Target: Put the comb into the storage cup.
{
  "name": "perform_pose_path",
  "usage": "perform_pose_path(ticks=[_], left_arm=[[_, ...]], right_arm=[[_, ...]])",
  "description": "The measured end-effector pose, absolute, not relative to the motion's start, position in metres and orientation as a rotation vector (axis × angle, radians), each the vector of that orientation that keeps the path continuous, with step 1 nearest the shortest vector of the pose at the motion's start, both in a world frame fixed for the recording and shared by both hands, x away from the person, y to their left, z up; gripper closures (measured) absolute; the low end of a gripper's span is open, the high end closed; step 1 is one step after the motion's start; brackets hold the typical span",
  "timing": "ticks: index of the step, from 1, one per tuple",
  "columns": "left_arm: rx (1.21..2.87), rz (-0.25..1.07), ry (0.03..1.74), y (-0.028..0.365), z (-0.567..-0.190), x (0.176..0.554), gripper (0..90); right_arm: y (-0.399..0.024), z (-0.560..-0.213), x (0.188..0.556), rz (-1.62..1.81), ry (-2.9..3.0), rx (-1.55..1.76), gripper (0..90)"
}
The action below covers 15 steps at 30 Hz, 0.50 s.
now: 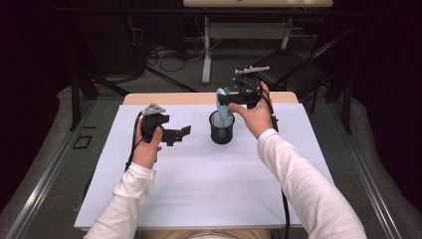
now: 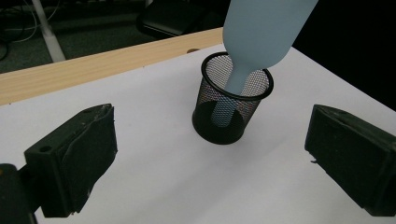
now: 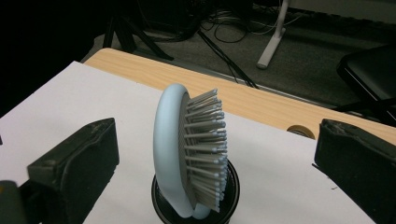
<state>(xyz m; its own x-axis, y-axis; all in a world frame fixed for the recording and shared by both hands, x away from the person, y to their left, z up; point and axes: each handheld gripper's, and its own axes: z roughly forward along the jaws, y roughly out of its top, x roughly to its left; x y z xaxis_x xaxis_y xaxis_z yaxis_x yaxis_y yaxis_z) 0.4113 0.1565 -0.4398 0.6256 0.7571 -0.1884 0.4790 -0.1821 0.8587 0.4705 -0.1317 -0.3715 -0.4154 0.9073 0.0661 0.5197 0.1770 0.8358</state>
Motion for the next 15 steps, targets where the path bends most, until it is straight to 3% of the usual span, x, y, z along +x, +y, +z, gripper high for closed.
perform_pose_path(ticks=[15], left_arm=[[1.832,0.342,0.981,0.161,-0.432,0.407,2.4]], right_arm=[[-0.134,-0.369,0.442,1.162,2.06,1.278,0.0]])
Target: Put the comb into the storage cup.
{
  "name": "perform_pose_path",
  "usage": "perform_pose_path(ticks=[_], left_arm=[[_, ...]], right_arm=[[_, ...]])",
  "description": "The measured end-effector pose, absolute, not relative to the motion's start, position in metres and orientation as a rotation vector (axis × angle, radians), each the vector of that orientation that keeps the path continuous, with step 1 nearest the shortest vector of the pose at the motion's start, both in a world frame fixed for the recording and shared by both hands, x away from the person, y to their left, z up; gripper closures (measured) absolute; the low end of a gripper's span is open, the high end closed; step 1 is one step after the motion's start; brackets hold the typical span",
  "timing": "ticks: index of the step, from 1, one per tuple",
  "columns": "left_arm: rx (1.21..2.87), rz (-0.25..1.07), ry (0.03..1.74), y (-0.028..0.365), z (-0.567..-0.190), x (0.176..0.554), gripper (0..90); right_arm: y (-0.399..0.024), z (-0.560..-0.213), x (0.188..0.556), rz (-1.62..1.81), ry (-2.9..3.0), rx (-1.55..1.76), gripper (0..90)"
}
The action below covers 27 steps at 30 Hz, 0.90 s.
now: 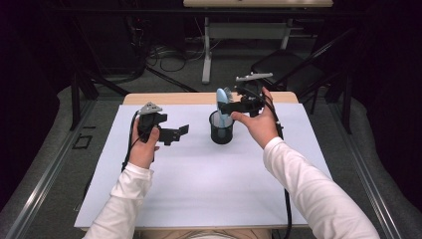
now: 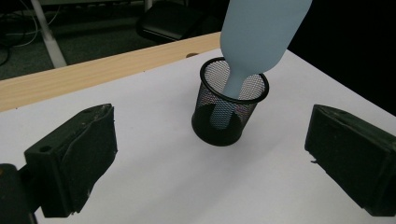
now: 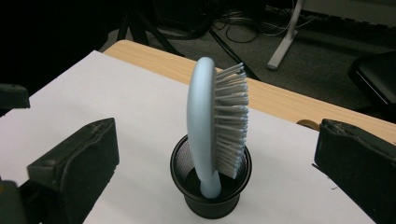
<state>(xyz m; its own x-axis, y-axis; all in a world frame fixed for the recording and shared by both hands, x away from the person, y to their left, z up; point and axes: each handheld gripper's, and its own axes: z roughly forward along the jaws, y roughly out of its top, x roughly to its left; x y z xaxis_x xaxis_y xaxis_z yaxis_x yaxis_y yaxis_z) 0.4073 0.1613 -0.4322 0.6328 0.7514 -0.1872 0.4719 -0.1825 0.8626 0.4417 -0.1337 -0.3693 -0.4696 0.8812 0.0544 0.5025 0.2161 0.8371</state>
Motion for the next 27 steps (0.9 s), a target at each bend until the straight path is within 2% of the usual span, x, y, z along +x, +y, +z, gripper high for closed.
perform_pose_path(ticks=[15,27], left_arm=[[1.827,0.341,0.98,0.166,-0.43,0.407,2.4],[1.827,0.339,0.979,0.165,-0.426,0.404,2.4]], right_arm=[[-0.137,-0.374,0.419,1.215,2.093,1.253,0.0],[-0.151,-0.391,0.396,1.243,2.151,1.228,0.0]])
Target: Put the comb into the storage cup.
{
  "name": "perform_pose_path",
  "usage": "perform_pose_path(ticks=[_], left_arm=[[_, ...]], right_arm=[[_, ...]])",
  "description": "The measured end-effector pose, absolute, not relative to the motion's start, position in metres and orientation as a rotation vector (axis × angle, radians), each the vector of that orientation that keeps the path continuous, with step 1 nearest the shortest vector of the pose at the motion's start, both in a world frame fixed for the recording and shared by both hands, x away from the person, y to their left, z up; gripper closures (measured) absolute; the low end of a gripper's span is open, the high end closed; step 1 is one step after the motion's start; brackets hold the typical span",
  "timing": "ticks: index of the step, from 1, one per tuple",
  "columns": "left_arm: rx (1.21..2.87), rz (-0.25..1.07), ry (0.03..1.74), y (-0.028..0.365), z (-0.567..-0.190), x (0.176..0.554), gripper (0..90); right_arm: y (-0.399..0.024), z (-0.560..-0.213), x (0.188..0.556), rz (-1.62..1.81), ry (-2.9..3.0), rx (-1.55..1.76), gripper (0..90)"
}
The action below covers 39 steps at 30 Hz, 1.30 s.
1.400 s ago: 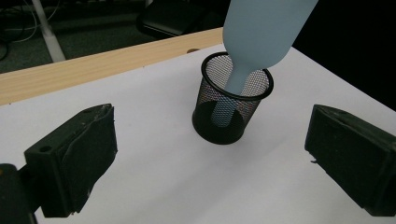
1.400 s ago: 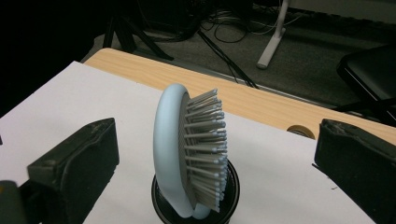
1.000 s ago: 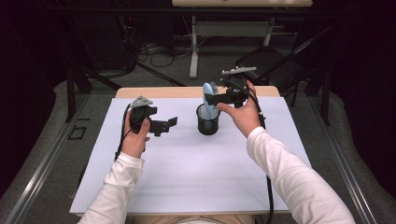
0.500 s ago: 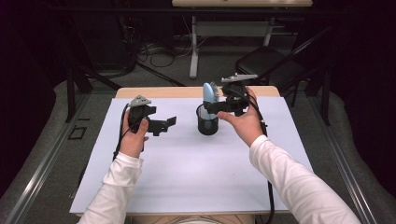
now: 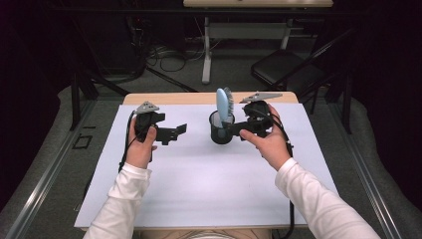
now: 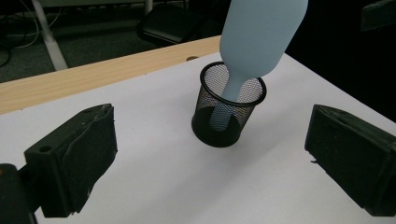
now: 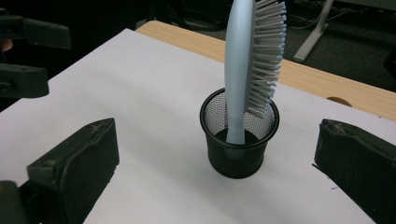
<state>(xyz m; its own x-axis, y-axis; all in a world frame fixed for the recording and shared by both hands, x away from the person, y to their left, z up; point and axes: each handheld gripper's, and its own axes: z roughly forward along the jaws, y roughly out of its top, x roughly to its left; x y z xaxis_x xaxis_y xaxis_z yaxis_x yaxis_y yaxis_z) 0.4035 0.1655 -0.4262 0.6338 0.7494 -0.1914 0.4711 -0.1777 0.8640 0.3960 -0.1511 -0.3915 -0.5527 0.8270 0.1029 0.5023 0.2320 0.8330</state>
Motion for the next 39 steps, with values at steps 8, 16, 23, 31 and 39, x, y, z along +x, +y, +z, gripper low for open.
perform_pose_path(ticks=[8,16,23,31,39], left_arm=[[1.838,0.345,0.971,0.162,-0.423,0.401,2.4],[1.874,0.339,0.962,0.162,-0.426,0.397,2.4],[1.907,0.34,0.958,0.168,-0.429,0.393,2.1],[1.913,0.332,0.965,0.182,-0.432,0.382,2.1],[1.889,0.345,0.998,0.203,-0.438,0.372,1.7]], right_arm=[[-0.163,-0.401,0.384,1.279,2.141,1.253,0.0],[-0.174,-0.413,0.375,1.234,2.125,1.261,0.0],[-0.185,-0.419,0.365,1.227,2.11,1.269,0.0],[-0.205,-0.426,0.355,1.231,2.077,1.32,0.0],[-0.224,-0.441,0.342,1.197,2.042,1.353,0.0]])
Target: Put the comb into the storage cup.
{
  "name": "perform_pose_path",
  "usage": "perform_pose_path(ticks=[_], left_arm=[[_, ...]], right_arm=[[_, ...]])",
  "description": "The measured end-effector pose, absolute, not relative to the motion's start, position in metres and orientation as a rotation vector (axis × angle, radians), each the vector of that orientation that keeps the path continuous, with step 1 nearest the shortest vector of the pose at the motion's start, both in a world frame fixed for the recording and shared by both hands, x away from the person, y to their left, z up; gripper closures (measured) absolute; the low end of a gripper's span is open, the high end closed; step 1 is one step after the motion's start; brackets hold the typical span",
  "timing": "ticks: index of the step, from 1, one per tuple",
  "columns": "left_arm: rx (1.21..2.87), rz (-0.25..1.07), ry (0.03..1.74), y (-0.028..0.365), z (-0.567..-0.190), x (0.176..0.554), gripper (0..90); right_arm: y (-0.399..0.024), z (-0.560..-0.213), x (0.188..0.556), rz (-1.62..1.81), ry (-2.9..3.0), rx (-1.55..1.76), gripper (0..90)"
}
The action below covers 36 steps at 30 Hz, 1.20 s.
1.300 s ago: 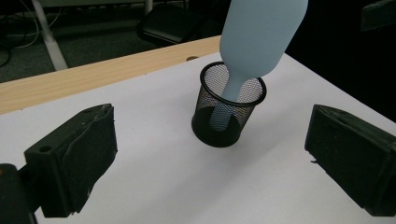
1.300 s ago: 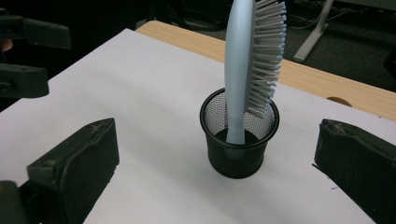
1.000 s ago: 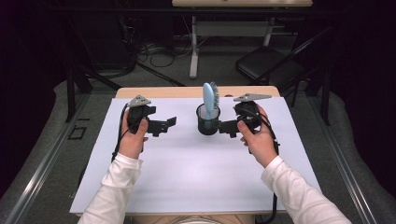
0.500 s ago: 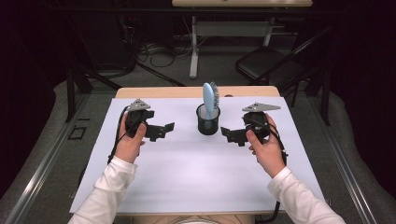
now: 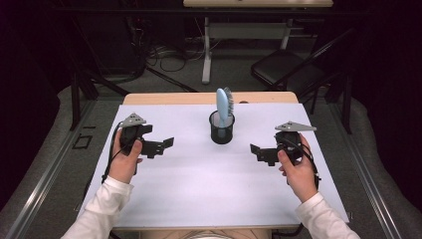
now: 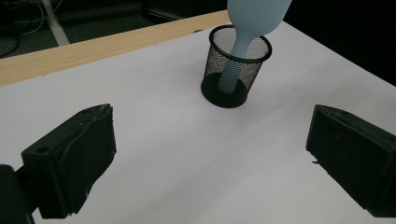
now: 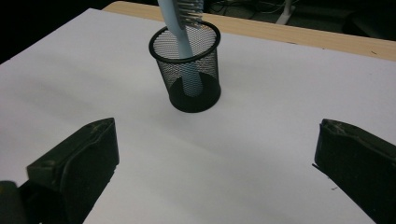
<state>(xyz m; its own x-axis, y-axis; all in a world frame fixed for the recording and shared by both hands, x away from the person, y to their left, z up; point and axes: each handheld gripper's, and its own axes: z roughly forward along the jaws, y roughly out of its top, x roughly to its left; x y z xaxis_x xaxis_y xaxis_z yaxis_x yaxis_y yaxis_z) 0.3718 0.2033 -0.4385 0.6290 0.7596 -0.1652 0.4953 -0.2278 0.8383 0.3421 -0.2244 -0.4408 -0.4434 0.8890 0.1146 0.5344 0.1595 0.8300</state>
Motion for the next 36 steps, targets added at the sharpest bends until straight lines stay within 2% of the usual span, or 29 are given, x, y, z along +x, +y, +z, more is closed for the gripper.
perform_pose_path(ticks=[5,18,36], left_arm=[[1.868,0.317,1.003,0.216,-0.447,0.366,1.3],[1.82,0.342,1.063,0.246,-0.47,0.355,1.3],[1.806,0.397,1.057,0.255,-0.491,0.352,0.5]], right_arm=[[-0.233,-0.451,0.337,1.182,2.021,1.375,0.0],[-0.247,-0.485,0.327,1.142,1.978,1.436,0.0],[-0.253,-0.513,0.321,1.138,1.957,1.455,0.0]])
